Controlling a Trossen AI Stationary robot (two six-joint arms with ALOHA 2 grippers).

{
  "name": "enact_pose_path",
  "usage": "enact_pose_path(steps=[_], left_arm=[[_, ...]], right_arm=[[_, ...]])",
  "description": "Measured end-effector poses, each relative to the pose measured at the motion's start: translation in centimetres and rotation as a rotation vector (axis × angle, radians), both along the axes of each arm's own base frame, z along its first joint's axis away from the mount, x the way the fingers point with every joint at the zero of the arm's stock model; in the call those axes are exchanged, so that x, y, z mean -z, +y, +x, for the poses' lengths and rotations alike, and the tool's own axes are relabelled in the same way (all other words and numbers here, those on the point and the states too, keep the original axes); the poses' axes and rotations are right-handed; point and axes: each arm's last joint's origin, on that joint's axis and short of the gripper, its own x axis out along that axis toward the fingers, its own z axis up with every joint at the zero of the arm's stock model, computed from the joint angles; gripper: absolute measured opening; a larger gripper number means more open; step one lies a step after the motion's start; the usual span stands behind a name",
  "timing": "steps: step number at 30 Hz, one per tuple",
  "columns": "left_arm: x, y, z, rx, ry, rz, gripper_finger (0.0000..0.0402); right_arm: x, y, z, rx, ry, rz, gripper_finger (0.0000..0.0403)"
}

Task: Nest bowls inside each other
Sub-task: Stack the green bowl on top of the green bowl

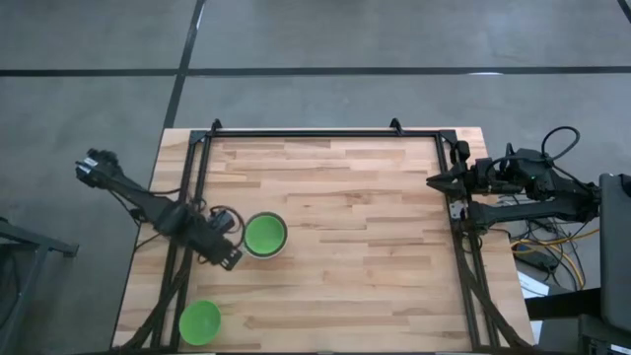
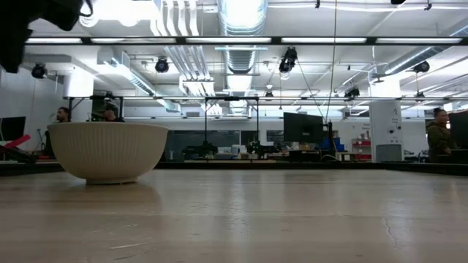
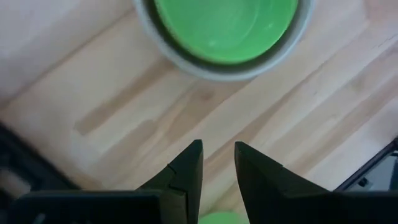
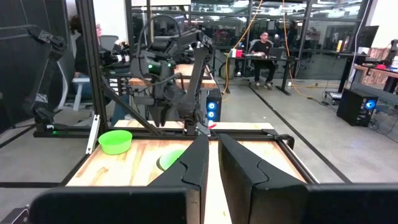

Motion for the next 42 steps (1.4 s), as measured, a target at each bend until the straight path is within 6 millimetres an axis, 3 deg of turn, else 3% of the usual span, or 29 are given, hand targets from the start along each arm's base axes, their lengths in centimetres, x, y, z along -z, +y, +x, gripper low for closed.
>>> enact_pose_path(steps=[7, 27, 35, 42], left_arm=[[0.1, -1.6, -1.5, -0.019, 0.048, -0.032, 0.0097], [0.4, -5.9, -3.0, 0.352, -0.066, -0.014, 0.0097], [0.6, -6.3, -2.8, 0.272, -0.068, -0.019, 0.0097], [0.6, -6.3, -2.7, 0.306, -0.078, -0.01, 0.0097]], right_arm=[[0.0, 0.0, 0.0, 0.0, 0.0, 0.0, 0.0034], [0.0, 0.0, 0.0, 0.0, 0.0, 0.0, 0.0034], [0.0, 0.0, 0.0, 0.0, 0.0, 0.0, 0.0034], [0.0, 0.0, 0.0, 0.0, 0.0, 0.0, 0.0034]])
